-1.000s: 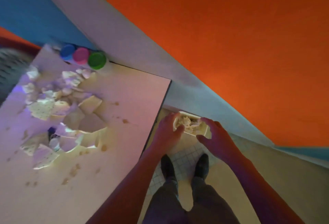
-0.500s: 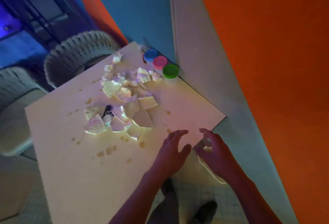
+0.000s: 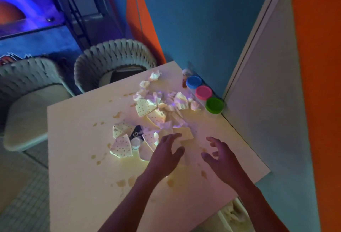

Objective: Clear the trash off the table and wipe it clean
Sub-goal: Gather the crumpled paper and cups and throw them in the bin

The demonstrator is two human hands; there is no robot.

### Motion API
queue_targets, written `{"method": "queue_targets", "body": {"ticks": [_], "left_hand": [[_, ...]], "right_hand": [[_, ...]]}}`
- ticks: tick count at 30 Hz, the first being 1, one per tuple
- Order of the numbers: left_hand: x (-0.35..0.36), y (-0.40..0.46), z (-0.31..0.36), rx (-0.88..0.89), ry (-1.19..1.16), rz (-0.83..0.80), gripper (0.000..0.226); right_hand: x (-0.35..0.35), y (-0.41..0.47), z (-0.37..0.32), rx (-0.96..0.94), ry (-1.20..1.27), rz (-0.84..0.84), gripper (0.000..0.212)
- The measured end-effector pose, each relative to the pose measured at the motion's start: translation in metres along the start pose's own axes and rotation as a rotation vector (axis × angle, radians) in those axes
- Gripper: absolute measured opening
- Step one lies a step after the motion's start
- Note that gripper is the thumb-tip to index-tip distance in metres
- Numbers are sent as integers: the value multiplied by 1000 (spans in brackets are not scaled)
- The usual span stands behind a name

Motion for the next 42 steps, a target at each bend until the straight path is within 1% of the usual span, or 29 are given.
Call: {"method": "queue_targets", "body": {"ticks": [5, 11, 17, 22, 28, 31, 36, 40, 42], "left_hand": [[-33, 34, -33, -97, 30, 47, 49], [-46, 71, -59, -228, 117, 105, 48], [-35, 120, -66, -352, 302, 106, 49], [-22, 149, -79, -500, 481, 85, 48], [-6, 168, -88, -614, 554, 118, 46], [-5, 170, -86, -637, 581, 156, 44], [2, 172, -82, -608, 497, 167, 34], [7, 175, -85, -598, 321, 148, 28], [2, 175, -83, -578, 209, 181, 24]], "right_hand": [[20, 38, -10, -5, -40, -49, 53], [35, 81, -6, -22, -72, -102, 49], [49, 135, -2, -78, -88, -180, 43], [63, 183, -5, -106, -131, -267, 48], [77, 216, 5, -100, -153, -368, 47], [82, 227, 7, -98, -157, -393, 46], [91, 243, -1, -139, -142, -428, 48], [95, 256, -7, -155, -152, -428, 46], [99, 261, -8, -160, -176, -436, 46]]}}
Point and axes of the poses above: each hand's wrist, its own y-axis towards the middle knuckle, its own x-axis out of the palm, z = x × y, the point moved 10 cm from there along y, towards the middle knuckle, and after that the axes turned 9 degrees about -x, right-handed, at the moved point
